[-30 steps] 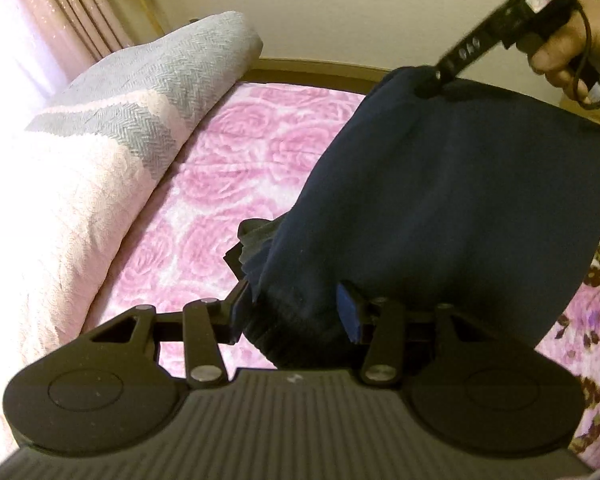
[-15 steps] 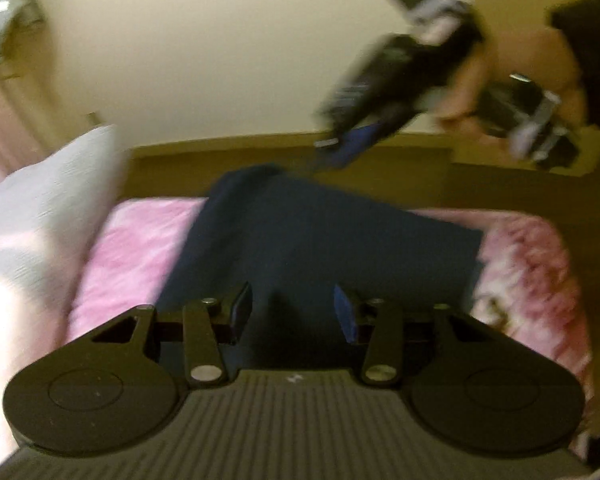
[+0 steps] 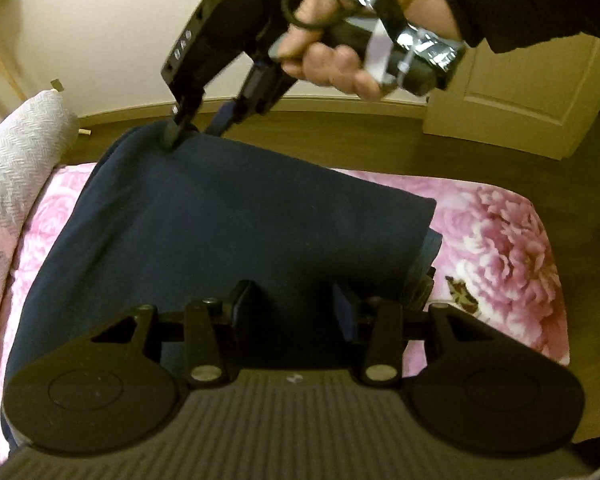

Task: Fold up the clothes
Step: 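Lower the navy pants onto the stack and open the right gripper, then open the left gripper and release the pants on top of the stack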

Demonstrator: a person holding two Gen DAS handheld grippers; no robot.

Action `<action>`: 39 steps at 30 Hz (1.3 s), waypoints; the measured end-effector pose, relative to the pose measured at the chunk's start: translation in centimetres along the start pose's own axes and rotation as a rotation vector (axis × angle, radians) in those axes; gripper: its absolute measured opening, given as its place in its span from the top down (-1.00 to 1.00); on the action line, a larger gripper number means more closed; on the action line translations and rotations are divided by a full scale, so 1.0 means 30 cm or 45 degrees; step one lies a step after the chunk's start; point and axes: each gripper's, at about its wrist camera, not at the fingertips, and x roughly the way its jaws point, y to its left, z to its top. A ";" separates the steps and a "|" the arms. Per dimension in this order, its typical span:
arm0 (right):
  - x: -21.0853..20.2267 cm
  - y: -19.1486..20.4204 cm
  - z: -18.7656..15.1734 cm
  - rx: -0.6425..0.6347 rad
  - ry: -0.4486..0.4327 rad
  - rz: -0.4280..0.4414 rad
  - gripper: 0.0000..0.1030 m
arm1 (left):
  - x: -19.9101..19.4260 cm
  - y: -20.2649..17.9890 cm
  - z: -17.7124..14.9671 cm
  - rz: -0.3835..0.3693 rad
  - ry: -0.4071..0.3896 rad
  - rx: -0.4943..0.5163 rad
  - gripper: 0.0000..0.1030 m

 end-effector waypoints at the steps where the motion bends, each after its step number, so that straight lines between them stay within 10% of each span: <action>1: -0.006 -0.010 0.005 0.017 -0.017 0.023 0.30 | 0.002 0.001 0.000 -0.004 0.000 0.002 0.25; 7: -0.090 -0.028 -0.012 0.004 -0.184 0.060 0.27 | -0.001 -0.004 -0.006 -0.017 0.002 0.004 0.25; 11: -0.149 -0.013 -0.044 -0.008 -0.244 0.043 -0.50 | -0.003 -0.004 -0.005 -0.014 0.003 -0.002 0.25; 16: -0.084 -0.007 -0.095 -0.063 -0.069 0.067 -0.45 | -0.005 -0.010 -0.013 -0.004 -0.010 0.009 0.25; 18: -0.018 0.008 -0.054 -0.101 -0.026 0.041 0.10 | -0.005 -0.015 -0.018 0.014 -0.020 0.011 0.25; 28: -0.179 0.059 -0.089 -0.138 -0.296 -0.042 -0.03 | -0.078 0.016 -0.020 0.034 -0.041 -0.037 0.24; 33: -0.294 0.108 -0.319 -0.257 -0.235 -0.003 -0.03 | -0.294 0.203 -0.138 0.293 -0.098 -0.223 0.25; 39: -0.274 0.099 -0.559 -0.319 -0.113 -0.086 -0.02 | -0.340 0.420 -0.337 0.476 0.101 -0.430 0.24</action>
